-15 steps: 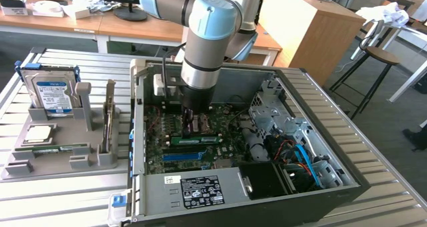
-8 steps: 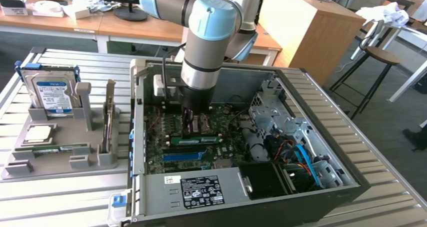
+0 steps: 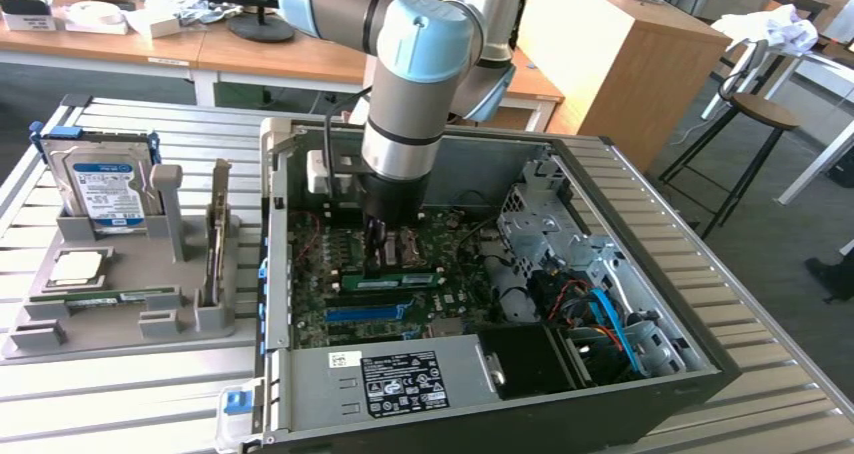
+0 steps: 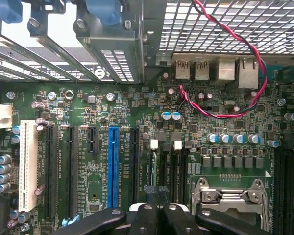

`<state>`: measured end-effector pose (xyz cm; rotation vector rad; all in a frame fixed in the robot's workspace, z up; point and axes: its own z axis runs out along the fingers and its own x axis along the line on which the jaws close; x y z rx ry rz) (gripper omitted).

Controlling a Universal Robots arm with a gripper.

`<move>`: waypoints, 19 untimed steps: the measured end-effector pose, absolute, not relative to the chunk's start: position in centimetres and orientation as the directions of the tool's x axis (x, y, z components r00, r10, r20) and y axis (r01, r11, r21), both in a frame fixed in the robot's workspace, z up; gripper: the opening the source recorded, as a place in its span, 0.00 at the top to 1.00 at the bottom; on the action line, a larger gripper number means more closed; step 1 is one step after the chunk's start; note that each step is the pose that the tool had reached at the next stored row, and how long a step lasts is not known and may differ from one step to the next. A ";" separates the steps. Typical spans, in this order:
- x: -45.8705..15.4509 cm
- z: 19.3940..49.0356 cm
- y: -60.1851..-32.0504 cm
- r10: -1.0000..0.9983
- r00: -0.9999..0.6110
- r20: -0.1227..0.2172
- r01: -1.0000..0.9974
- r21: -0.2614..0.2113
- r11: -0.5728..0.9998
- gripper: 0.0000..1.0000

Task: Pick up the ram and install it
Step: 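Press down the ram until it locks into place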

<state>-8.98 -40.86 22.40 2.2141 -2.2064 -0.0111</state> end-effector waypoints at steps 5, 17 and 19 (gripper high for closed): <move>-9.0 22.4 -40.9 -1.000 0.004 0.006 -1.000 0.016 -0.004 0.90; -9.0 22.2 -40.9 -1.000 0.004 0.006 -1.000 0.016 -0.004 0.90; -9.0 22.2 -40.9 -1.000 0.004 0.006 -1.000 0.016 -0.004 0.90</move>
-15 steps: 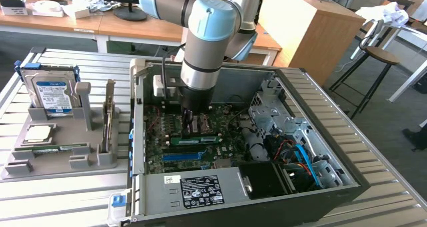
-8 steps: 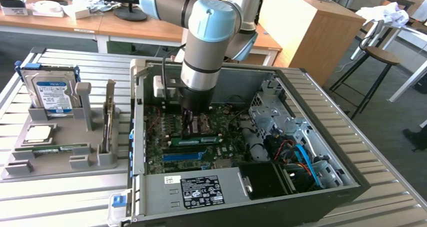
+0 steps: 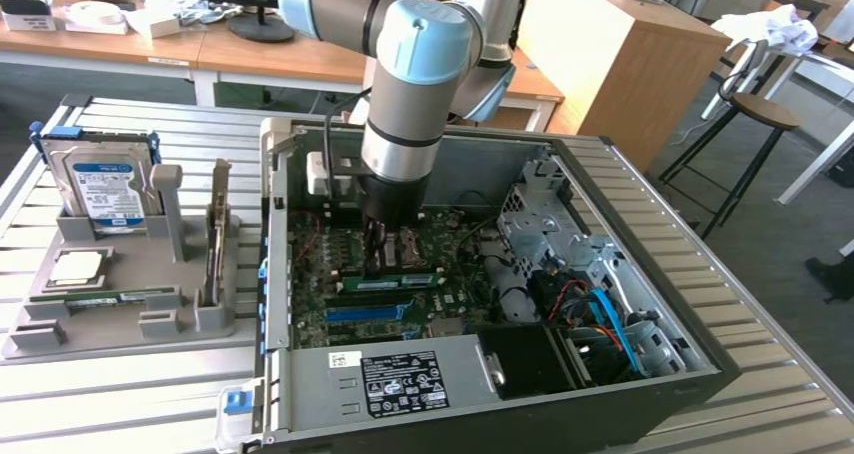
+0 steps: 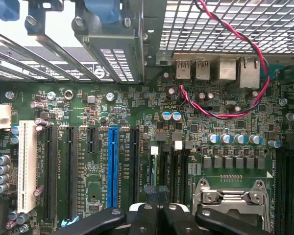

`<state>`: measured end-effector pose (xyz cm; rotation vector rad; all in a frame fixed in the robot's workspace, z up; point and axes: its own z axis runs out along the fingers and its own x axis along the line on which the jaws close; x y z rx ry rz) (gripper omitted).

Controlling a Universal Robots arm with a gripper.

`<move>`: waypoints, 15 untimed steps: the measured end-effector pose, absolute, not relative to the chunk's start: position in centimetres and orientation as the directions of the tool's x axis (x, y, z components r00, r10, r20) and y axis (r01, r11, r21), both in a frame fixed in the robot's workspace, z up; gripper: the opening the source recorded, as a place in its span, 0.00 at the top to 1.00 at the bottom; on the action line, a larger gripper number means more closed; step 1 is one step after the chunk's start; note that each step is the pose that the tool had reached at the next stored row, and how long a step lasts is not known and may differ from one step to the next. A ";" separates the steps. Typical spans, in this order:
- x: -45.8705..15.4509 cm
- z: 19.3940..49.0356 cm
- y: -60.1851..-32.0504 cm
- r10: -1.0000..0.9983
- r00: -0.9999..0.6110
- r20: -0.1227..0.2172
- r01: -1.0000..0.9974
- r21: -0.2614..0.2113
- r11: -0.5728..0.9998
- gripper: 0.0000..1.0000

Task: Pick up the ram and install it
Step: 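Press down the ram until it locks into place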

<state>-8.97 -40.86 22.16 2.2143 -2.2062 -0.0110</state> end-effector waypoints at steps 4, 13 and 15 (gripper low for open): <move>-9.0 22.1 -40.9 -1.000 0.004 0.006 -1.000 0.016 -0.004 0.90; -9.0 23.8 -40.9 -1.000 0.004 0.006 -1.000 0.016 -0.004 0.90; -9.0 24.2 -40.9 -1.000 0.004 0.006 -1.000 0.016 -0.004 0.90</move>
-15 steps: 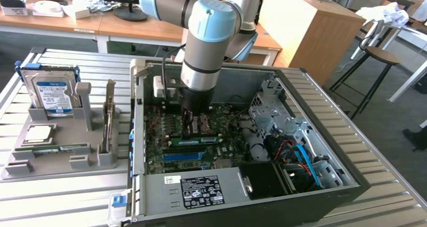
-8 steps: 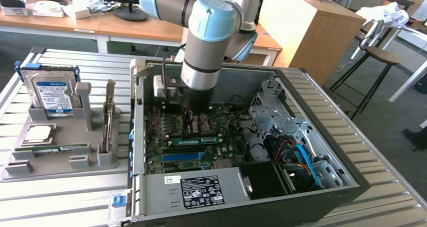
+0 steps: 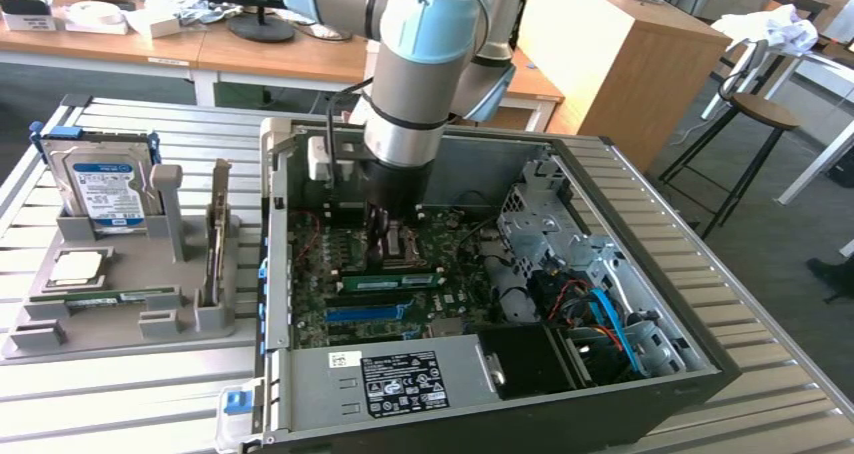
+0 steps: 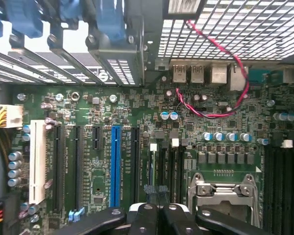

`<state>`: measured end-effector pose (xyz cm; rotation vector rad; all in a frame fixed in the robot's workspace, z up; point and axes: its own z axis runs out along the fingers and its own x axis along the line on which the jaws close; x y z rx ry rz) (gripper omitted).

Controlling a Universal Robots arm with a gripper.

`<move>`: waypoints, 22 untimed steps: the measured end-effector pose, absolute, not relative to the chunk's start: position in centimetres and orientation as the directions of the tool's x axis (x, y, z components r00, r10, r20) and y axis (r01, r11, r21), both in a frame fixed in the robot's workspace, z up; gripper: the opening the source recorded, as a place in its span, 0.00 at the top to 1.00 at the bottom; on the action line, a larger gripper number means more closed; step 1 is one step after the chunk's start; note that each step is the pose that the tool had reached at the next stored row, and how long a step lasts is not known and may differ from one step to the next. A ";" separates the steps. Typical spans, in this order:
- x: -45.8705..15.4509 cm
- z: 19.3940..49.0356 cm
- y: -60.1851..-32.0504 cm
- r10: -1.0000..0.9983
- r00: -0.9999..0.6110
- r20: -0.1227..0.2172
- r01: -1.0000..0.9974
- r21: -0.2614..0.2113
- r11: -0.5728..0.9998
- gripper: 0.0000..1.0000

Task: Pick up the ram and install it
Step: 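Press down the ram until it locks into place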

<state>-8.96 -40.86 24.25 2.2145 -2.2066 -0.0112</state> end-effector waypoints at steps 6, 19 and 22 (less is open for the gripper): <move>-8.9 25.7 -40.9 -1.000 0.004 0.006 -1.000 0.016 -0.004 0.90; -8.9 29.0 -40.9 -1.000 0.003 0.006 -1.000 0.016 -0.003 0.90; -8.9 29.8 -40.9 -1.000 0.002 0.006 -1.000 0.016 -0.002 0.90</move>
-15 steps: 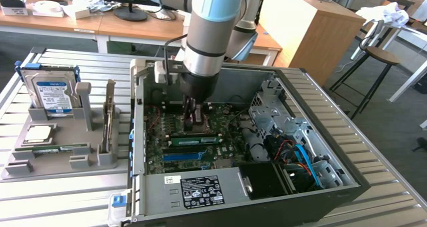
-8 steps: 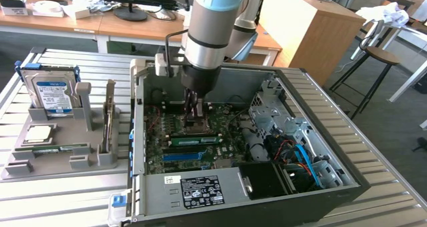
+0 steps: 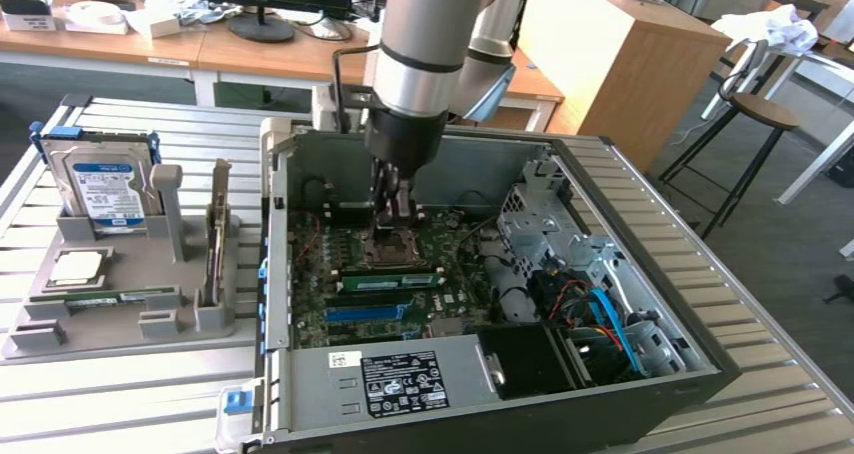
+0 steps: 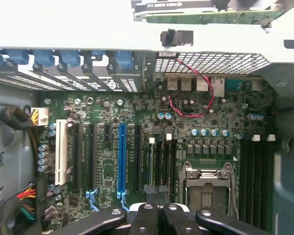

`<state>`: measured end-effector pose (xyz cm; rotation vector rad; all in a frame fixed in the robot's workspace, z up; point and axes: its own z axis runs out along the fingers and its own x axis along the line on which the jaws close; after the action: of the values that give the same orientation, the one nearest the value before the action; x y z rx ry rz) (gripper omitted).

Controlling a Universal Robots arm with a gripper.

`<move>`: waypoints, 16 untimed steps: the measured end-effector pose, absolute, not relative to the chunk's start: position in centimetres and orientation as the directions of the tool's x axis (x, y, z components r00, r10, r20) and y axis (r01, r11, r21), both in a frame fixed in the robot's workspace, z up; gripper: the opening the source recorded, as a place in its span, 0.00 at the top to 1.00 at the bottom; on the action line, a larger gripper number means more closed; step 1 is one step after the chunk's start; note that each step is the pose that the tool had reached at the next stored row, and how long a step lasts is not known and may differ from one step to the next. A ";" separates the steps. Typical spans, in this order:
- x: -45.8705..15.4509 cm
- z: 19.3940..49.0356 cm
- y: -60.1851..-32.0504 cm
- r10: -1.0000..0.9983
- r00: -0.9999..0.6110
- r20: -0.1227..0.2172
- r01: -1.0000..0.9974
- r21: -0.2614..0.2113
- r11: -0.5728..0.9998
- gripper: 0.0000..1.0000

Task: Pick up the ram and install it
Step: 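Press down the ram until it locks into place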

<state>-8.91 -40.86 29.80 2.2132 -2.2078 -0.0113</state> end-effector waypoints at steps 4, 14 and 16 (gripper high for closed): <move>-8.9 30.9 -40.9 -1.000 0.002 0.006 -1.000 0.016 -0.002 0.90; -8.9 33.6 -40.9 -1.000 0.001 0.006 -1.000 0.016 -0.001 0.90; -8.9 34.1 -40.9 -1.000 0.001 0.006 -1.000 0.016 -0.001 0.90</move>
<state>-8.91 -40.86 34.08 2.2118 -2.2091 -0.0112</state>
